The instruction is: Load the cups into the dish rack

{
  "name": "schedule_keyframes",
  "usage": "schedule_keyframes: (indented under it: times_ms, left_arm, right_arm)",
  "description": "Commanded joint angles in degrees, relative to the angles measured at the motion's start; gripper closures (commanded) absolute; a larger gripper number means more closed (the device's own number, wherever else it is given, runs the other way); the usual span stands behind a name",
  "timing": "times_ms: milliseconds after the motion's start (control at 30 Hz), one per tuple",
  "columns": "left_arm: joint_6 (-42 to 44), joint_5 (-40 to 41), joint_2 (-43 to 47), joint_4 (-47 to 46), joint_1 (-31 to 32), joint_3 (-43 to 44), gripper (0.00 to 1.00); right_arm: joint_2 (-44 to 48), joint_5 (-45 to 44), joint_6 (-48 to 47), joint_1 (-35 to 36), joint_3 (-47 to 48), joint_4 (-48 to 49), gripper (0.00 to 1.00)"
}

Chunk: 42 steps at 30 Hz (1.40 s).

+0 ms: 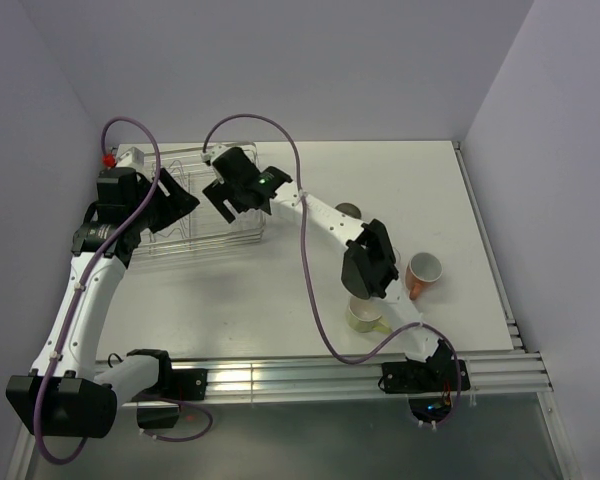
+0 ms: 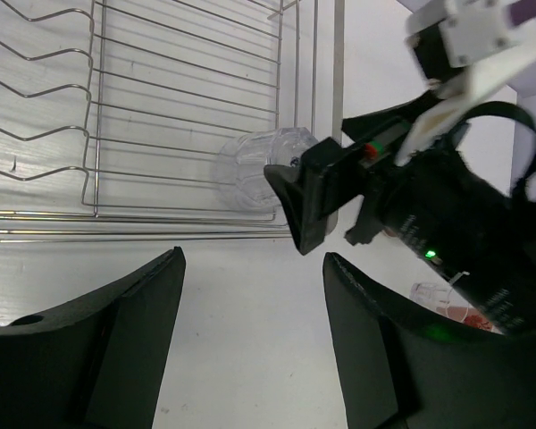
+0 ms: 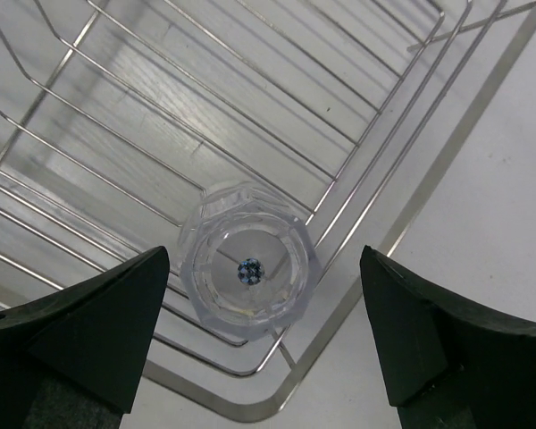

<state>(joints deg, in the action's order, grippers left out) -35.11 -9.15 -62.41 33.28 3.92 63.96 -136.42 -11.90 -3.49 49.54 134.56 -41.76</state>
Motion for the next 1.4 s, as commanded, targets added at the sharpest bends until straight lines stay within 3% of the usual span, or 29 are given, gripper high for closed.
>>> schedule_keyframes:
  times_ms: [0,267,533,667,733,867,1100,1267,1367]
  left_arm:
    - [1.1,0.4,0.3,-1.3,-0.1,1.0,0.30]
    - [1.4,0.7,0.5,-1.0,-0.1,1.7,0.30]
    - [1.5,-0.3,1.2,-1.0,-0.1,2.1,0.30]
    - [1.4,-0.9,1.9,-1.5,-0.1,1.5,0.31]
    - [1.5,-1.1,2.2,-1.8,-0.1,1.2,0.30]
    - [1.5,-1.4,2.4,-2.1,-0.1,0.3,0.31]
    - [1.5,-1.2,3.0,-2.5,-0.1,-1.3,0.31]
    - [1.2,-0.9,3.5,-2.5,-0.1,-1.9,0.31]
    - [1.0,-0.8,3.6,-2.5,-0.1,-2.0,0.30]
  right_arm:
    - [7.0,-1.6,1.0,0.4,1.2,3.3,0.05]
    - [17.1,-7.2,3.2,-0.6,-3.5,3.4,0.05]
    - [35.7,-11.0,14.9,-9.2,-28.2,3.8,0.12]
    - [43.7,-9.1,18.5,-17.4,-43.6,7.1,0.24]
    - [45.9,-8.5,18.0,-18.2,-47.9,10.0,0.25]
    - [45.1,-6.6,17.3,-18.0,-52.8,11.7,0.29]
    - [41.0,-5.8,18.0,-17.6,-53.9,12.3,0.40]
    - [37.8,-5.7,18.5,-17.7,-54.0,12.7,0.55]
    - [35.8,-5.9,18.9,-17.7,-53.1,12.1,0.57]
